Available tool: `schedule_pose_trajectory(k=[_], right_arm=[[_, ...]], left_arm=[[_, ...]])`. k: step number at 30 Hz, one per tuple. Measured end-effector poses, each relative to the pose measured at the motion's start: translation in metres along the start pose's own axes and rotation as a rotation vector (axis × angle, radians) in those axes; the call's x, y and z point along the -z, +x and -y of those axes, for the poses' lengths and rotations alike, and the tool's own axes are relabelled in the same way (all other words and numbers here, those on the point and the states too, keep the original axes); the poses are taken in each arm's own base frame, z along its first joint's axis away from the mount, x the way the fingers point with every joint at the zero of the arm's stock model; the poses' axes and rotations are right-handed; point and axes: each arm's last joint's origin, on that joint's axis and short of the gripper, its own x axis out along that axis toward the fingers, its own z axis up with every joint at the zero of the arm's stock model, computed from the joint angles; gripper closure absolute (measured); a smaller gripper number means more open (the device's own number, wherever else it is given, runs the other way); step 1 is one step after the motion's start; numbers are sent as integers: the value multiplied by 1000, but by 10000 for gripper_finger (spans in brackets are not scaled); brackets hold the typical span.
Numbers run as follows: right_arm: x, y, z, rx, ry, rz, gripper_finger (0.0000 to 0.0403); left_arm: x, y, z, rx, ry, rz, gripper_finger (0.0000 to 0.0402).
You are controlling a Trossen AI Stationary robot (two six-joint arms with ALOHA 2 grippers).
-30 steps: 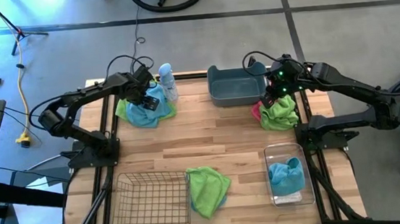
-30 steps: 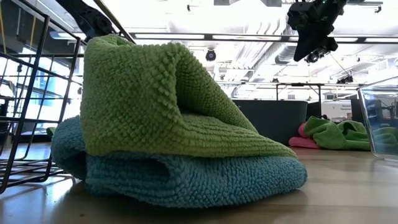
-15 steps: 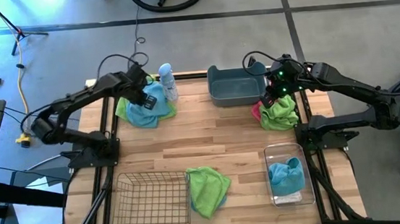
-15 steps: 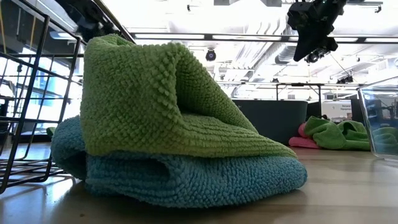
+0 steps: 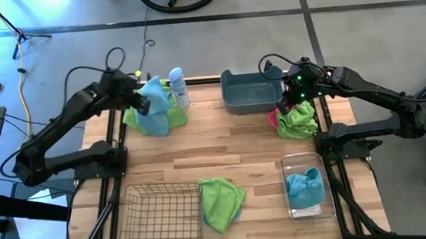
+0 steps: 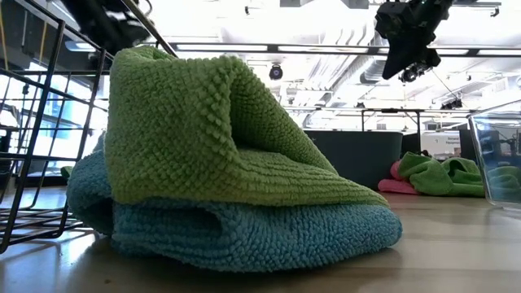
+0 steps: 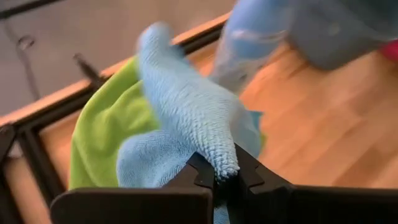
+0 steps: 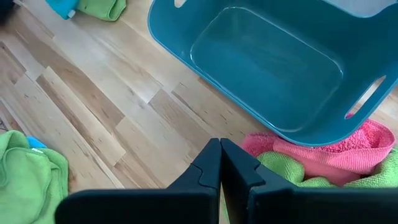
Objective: Sort microfiber towel by color & place in baskets
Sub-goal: Put the left blue towel into the transparent bin
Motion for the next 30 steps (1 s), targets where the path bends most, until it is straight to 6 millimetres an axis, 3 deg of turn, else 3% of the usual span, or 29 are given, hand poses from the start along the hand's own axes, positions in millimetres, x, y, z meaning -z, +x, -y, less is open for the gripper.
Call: schedule_pose_trajectory(k=[10,17,24,30], right_arm=[[-4,0,-2,-19,28,44,403],[-4,0,-2,-21,51,46,403],[-6,0,-3,-29,70,63,403],[-9,0,-4,-42,80,91,403]], left_arm=[[-27,-66,17,137,121,177,401],[-36,-97,25,165,212,217,401],[-43,-116,26,167,254,282,401],[-45,-113,27,159,288,276,401]])
